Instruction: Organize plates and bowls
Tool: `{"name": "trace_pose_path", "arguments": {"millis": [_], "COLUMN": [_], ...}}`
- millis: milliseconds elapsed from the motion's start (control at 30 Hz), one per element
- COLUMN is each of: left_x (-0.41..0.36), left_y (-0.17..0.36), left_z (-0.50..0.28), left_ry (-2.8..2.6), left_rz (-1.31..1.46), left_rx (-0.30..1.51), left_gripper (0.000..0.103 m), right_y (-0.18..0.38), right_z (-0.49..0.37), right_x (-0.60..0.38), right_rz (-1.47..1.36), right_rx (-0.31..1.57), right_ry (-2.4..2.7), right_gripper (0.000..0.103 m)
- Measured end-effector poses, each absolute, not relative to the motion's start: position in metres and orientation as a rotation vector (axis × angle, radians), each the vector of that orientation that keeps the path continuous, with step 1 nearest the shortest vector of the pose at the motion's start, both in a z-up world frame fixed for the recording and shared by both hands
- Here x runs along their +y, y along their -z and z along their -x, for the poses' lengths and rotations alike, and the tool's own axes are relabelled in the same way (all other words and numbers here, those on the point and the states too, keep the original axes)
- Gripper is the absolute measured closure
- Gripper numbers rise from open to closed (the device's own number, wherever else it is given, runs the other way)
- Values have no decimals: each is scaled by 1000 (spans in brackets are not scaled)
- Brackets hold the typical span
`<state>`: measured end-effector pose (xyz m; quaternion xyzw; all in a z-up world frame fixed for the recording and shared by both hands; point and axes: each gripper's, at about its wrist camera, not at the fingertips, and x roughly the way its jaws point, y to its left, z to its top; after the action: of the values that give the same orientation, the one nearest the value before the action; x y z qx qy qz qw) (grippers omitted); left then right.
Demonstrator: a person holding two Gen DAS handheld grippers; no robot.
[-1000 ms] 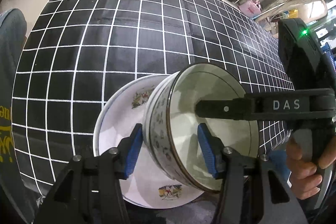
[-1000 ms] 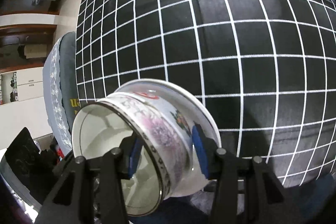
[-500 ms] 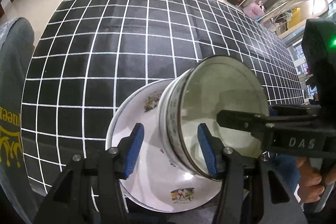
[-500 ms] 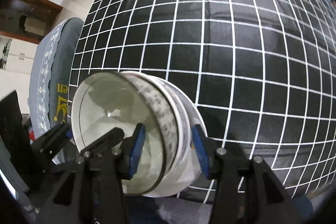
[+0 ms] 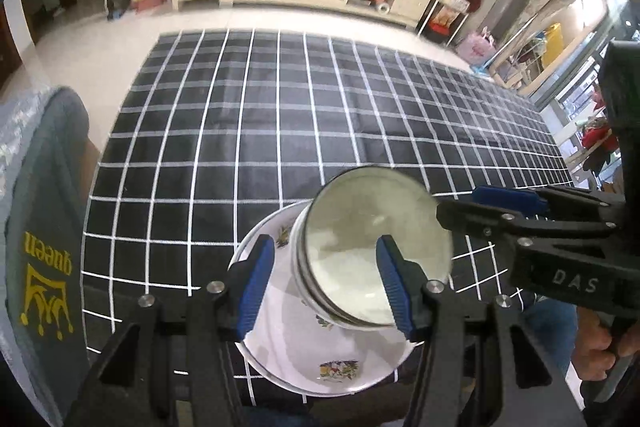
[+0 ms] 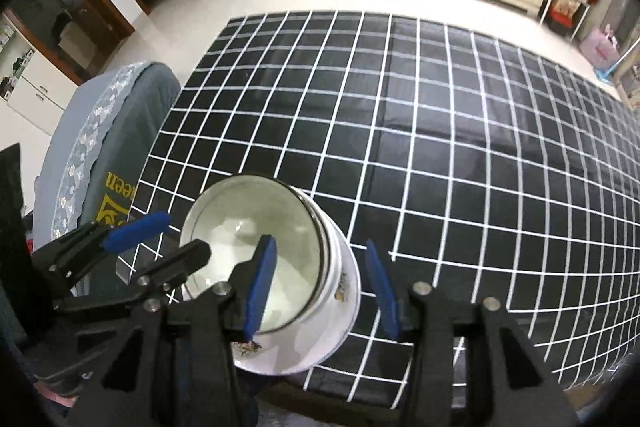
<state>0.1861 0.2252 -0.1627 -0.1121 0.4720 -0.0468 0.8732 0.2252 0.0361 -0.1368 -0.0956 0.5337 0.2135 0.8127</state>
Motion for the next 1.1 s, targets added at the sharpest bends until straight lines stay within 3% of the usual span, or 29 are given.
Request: {"name": "trace_pose_path", "arguments": {"millis": [267,567,700,800,867,933,1033,1100], "left_x": [206,184,175,168,161,154,147,142], "left_y": [125,117,106,98,92,88,83,81], "left_z": [-147,-96,-65,-44,-30,-18,2,13], "left_ry": [112,67,42,32,32,31,43,55], "left_rz": [227,229,196,160,119,84,62,55], "left_rx": [854,754,625,552,516,488,446,433], "left_gripper": [52,52,51,34,33,20,20,14], "right_y": [107,91,81,68,62,57,52,52], "right_z": [-182,-124,-97,-67,-53,-33,-9,6], "right_x": [-3,-45,-53,-58,-62,-68,-76,-79], "right_rz": [189,175,197,189,183,185,200,213], "right_rx": [988,855,739,628,563,484,403,360], "right_ry": [-395,-294,-242,-197,-181,-161,-147,-135], "right_gripper": [52,52,51,40,31,23,11,5]}}
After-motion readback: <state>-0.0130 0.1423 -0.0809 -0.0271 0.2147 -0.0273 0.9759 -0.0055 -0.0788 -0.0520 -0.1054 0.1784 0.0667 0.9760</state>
